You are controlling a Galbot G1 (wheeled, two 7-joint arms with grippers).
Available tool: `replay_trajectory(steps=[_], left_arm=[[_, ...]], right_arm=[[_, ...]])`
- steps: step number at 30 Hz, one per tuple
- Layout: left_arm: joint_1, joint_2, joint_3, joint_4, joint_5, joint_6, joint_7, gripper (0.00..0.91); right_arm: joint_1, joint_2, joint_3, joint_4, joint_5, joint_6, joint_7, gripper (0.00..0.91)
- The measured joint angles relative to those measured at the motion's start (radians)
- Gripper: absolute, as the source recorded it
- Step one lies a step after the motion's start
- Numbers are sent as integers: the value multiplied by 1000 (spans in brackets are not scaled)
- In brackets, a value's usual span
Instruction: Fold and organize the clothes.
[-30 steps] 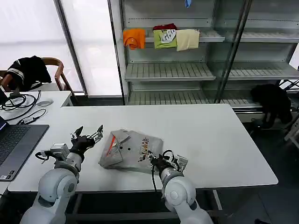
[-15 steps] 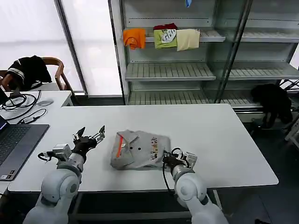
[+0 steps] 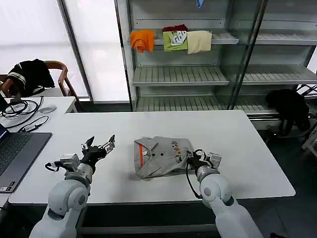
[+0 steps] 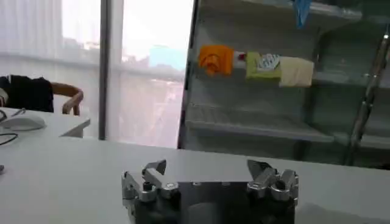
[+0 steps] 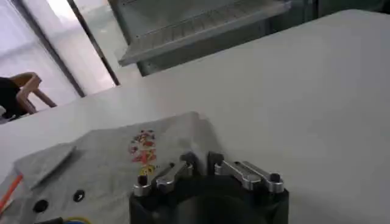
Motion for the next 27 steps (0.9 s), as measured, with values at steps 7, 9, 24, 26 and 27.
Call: replay_trajectory(steps=[7, 9, 24, 26, 27], left_arm=[[1, -10, 8, 7, 5, 1, 0, 907], [3, -15, 12, 8, 8, 1, 1, 907], [25, -22, 19, 3, 22, 0, 6, 907], [27, -23, 20, 3, 23, 0, 7, 907], [29, -24, 21, 3, 23, 0, 7, 907]], right_arm=[[-5, -12, 21, 12, -99, 2, -56, 907], [-15, -12, 21, 36, -122, 2, -64, 907], [-139, 13, -39, 217, -192, 3, -34, 907], [-155, 14, -50, 229, -197, 3, -30, 907], [-163, 16, -55, 234, -199, 3, -28, 907]])
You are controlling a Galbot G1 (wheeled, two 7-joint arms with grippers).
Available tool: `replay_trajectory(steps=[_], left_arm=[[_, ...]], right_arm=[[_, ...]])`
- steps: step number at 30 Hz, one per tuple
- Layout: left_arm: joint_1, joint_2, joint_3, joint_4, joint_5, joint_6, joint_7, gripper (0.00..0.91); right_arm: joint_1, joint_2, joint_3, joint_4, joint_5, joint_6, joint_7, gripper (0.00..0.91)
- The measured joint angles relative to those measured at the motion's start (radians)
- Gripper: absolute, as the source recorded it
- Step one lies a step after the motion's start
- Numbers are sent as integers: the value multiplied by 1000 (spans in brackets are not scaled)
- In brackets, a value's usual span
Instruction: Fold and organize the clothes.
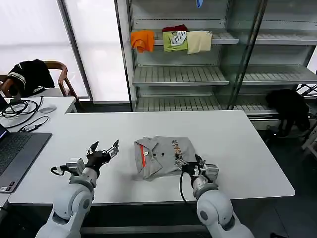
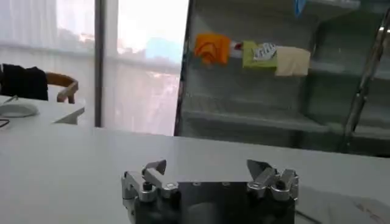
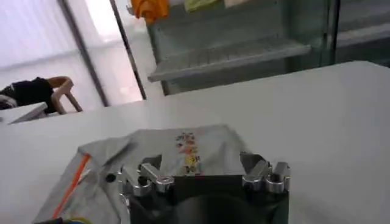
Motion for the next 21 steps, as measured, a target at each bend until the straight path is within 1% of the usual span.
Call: replay_trajectory(steps=[9, 21], left_arm=[[10, 1, -2, 2, 0, -2, 9, 907], [15, 6, -4, -1, -1, -2, 16, 907]], right_arm=[[-53, 18, 0, 22, 6, 1, 22, 907], [-81, 41, 52, -2, 66, 2, 71, 907]])
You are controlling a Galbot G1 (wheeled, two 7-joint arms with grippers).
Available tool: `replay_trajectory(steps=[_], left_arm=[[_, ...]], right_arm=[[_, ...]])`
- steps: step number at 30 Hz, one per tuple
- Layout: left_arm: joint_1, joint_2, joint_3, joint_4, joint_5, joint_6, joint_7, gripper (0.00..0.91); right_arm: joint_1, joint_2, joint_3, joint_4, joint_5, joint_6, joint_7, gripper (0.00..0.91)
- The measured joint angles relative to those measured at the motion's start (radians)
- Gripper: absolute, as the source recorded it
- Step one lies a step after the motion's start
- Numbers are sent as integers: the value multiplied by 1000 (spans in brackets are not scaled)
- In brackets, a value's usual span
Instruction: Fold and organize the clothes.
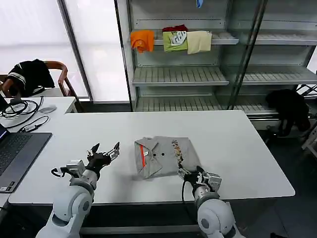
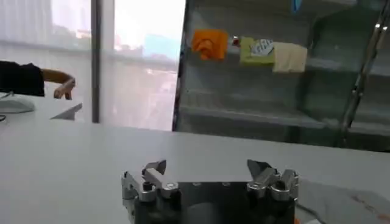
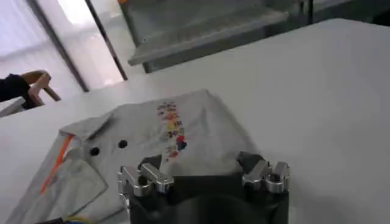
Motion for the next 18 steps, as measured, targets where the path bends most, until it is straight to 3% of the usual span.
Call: replay_trajectory(steps=[18], left_arm=[[22, 4, -20, -32, -13, 7, -1, 907]], right_arm=[[-16, -14, 20, 40, 14, -3, 24, 907]])
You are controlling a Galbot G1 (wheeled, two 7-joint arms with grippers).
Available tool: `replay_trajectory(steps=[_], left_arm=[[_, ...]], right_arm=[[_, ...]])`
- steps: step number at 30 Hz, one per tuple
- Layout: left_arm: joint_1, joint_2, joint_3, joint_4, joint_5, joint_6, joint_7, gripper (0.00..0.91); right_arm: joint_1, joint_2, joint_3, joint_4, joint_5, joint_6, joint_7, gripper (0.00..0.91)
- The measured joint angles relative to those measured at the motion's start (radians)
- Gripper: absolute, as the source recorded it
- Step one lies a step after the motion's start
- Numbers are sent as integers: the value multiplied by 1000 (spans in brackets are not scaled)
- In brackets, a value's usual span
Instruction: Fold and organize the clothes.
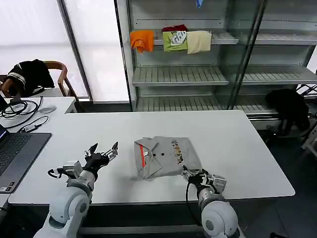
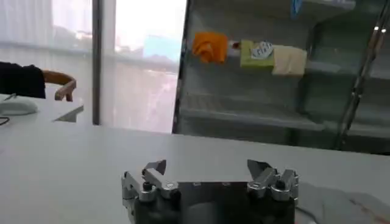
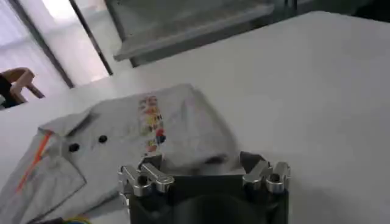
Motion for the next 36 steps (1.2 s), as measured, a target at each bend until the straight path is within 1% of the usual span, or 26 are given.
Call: replay_trajectory(steps=[6, 11, 16, 19, 24, 28, 36], left_arm=[[15, -8, -15, -23, -1, 1, -4, 907], [33, -17, -34, -47, 11, -8, -1, 907], [55, -35, -58, -70, 40, -36, -1, 907], [75, -51, -64, -86, 61, -58, 0, 907], [93, -76, -73, -105, 91, -92, -2, 907], [92, -83, -83, -104, 123, -106, -4, 907], [99, -90, -94, -99, 147, -122, -1, 907]], right_arm=[[46, 12, -15, 28, -58, 0, -15, 907], [103, 30, -46, 25, -139, 2, -39, 907], [132, 44, -58, -6, -287, 19, -86, 907], [136, 44, -50, -21, -383, 32, -101, 907], [127, 37, -17, -25, -486, 53, -115, 907], [106, 20, 21, -21, -524, 67, -121, 907], [43, 2, 104, -22, -528, 96, -127, 907]])
